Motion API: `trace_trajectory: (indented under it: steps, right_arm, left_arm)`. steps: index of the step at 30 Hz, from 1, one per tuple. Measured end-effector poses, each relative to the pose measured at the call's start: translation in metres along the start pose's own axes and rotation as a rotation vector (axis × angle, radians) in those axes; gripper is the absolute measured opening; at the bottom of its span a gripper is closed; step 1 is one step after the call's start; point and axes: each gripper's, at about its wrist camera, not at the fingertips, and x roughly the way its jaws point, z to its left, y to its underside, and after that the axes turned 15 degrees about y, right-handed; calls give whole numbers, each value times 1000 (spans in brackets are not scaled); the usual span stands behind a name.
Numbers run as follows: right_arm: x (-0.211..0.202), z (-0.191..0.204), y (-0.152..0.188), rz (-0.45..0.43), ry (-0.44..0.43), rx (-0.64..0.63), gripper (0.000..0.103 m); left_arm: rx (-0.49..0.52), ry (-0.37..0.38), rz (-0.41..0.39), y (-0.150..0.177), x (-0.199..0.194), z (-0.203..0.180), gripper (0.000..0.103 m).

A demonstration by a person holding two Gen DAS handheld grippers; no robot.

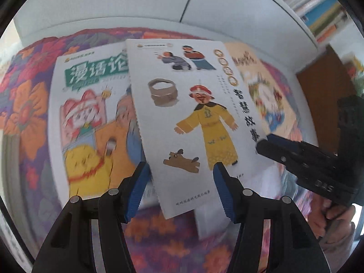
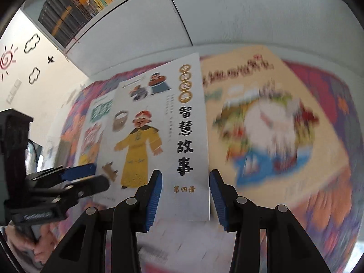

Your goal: Organize books

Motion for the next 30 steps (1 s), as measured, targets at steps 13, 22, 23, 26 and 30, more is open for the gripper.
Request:
trace_trajectory:
  steps: [13, 22, 23, 26, 30]
  right_arm:
    - [-41, 35, 178, 267, -86, 158, 43]
    - [-29, 7, 183, 286, -247, 261, 38]
    - [-28, 6, 181, 281, -256, 249, 38]
    - [-25, 12, 174, 262, -255, 203, 38]
    - [-24, 16, 168, 239, -265, 190, 38]
  left_arm:
    - [-11, 26, 260, 145, -28, 0, 55]
    - [-151, 211, 253, 121, -34, 46, 49]
    - [-148, 216, 251, 118, -33, 48, 49]
    - [-137, 233, 255, 112, -32, 49, 49]
    - [-95, 240, 266, 106, -29, 44, 49]
